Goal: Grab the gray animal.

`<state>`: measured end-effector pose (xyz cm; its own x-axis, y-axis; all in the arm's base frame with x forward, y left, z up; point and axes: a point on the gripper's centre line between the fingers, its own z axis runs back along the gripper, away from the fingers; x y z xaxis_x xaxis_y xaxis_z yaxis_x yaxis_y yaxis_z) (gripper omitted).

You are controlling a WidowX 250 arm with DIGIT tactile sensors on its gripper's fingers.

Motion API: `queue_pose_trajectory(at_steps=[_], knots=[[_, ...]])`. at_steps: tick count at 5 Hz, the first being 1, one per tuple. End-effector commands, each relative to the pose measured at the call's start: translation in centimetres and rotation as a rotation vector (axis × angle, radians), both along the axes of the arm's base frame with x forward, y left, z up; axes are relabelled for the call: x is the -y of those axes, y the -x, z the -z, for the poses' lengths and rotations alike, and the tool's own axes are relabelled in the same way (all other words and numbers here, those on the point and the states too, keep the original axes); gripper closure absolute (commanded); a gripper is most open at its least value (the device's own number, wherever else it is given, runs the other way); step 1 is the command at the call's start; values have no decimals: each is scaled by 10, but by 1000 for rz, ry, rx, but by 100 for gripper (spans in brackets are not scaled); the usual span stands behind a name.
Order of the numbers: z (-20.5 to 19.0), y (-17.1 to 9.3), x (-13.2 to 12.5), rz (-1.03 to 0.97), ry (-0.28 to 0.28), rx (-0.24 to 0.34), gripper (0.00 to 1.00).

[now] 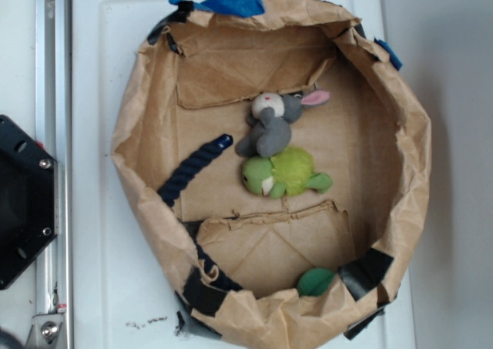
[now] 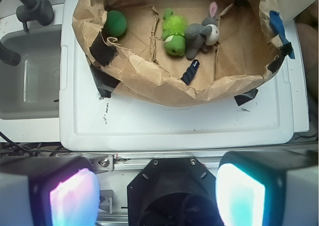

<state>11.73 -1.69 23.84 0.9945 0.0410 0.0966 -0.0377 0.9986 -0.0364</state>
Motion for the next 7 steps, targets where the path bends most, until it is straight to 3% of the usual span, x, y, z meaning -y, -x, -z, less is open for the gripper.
queue_pose_trajectory(at_steps=[1,3,4,6,7], knots=[[0,0,0,0,0,0,0],[15,-79,-11,-296,-30,16,0],[41,-113,-27,-448,-23,28,0],[86,-145,-64,-531,4,78,0],[101,-151,-72,-546,-10,122,0]])
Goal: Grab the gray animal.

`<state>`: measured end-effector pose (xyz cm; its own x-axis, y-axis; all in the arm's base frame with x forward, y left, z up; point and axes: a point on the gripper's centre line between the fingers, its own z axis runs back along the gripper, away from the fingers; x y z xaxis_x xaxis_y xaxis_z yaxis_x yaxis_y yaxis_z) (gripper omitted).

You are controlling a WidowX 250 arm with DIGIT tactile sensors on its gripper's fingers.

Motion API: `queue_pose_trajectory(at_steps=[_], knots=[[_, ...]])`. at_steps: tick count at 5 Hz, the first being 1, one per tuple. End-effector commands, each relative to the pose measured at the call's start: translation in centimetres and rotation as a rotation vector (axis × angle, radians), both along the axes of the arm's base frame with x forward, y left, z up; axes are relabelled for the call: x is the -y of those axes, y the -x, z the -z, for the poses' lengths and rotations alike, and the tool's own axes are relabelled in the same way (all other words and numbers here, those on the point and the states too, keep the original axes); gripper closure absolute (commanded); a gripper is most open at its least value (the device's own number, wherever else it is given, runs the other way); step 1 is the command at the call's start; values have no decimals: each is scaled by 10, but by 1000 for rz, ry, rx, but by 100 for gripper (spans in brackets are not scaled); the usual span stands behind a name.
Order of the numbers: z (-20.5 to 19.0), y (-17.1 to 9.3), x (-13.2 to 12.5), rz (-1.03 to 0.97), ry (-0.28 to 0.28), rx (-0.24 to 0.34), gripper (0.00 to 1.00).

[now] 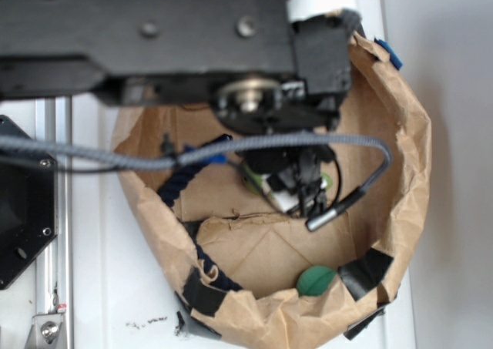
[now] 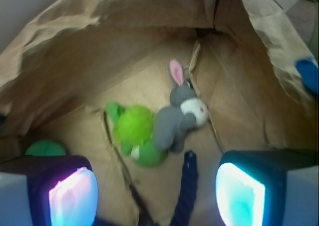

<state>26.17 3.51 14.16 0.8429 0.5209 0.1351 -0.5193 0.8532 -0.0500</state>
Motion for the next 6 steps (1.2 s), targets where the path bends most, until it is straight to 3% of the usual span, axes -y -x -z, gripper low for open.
queue_pose_trajectory(at_steps=[1,4,5,6], knots=[[17,-12,-24,-65,-50,67,0],[68,-29,-39,-315,-3,23,0],[79,-22,-39,-427,-15,-17,0],[88,-22,-33,-402,-33,-15,0]])
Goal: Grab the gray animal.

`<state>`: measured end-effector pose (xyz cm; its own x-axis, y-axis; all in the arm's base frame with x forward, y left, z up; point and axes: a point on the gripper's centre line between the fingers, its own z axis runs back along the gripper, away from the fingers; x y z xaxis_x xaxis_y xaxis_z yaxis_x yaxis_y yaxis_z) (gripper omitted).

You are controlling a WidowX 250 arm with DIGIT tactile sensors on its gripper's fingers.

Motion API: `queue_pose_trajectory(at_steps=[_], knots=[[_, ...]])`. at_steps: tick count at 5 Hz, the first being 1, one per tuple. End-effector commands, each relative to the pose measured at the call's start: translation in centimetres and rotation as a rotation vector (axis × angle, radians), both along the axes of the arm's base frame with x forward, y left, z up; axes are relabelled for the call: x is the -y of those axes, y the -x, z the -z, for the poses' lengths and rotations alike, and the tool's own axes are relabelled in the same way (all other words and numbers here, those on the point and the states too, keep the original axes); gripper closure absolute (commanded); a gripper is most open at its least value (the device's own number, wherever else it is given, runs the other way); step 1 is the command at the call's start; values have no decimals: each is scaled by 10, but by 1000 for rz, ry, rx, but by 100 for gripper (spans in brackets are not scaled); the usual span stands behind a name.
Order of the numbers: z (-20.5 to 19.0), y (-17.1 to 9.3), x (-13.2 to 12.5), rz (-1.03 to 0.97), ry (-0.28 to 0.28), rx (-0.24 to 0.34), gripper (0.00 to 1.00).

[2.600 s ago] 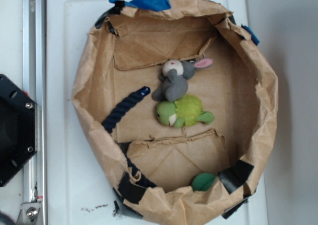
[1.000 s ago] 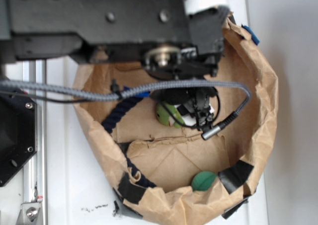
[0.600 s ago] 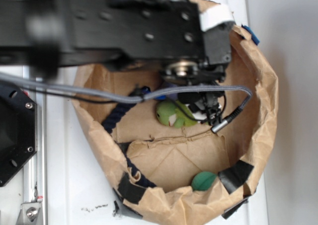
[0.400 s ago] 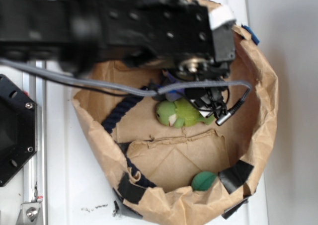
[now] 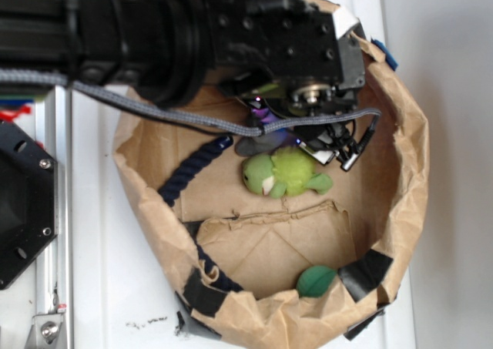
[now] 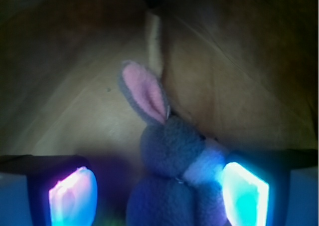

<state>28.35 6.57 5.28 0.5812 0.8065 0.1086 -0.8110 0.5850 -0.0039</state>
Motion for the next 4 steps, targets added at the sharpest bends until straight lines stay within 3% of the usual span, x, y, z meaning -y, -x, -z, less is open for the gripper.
queue_pose_trajectory(at_steps=[1,2,4], knots=[[8,-5,-4,24,-10,22,0],[9,-9,-1,48,-6,22,100],[8,-9,1,91,-19,29,100]])
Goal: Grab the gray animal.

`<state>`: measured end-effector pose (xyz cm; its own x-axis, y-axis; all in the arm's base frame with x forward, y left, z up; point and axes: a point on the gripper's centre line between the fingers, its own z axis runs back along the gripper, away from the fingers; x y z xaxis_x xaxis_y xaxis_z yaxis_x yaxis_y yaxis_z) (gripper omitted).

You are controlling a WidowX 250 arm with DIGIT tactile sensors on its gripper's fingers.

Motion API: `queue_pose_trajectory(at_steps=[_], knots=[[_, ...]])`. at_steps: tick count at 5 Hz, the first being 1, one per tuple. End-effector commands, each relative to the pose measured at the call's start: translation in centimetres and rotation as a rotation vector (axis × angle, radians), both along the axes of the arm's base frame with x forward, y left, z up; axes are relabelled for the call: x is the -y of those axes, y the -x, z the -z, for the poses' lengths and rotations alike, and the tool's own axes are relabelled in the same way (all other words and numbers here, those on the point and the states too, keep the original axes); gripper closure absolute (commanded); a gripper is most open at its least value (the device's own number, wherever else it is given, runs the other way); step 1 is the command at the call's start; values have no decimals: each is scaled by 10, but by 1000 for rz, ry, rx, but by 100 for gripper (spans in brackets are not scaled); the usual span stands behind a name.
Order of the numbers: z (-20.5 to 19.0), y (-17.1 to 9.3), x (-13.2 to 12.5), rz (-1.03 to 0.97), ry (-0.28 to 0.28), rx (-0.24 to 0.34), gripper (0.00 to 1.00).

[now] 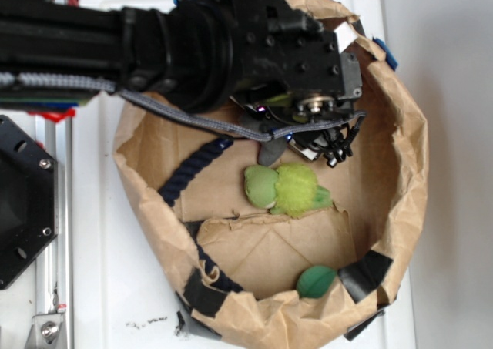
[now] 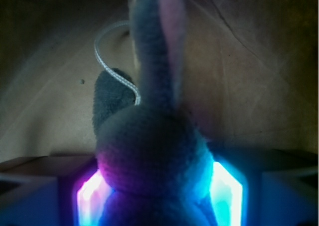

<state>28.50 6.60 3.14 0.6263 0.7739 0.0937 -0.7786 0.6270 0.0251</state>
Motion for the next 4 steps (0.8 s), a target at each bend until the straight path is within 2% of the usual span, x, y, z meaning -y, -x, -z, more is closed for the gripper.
queue_pose_trajectory(at_steps=[1,2,3,4], knots=[[-15,-6,1,48,-6,61,100],[-45,-9,11,152,41,75,100],[-86,0,24,291,130,111,100],[-109,11,32,405,144,97,100]])
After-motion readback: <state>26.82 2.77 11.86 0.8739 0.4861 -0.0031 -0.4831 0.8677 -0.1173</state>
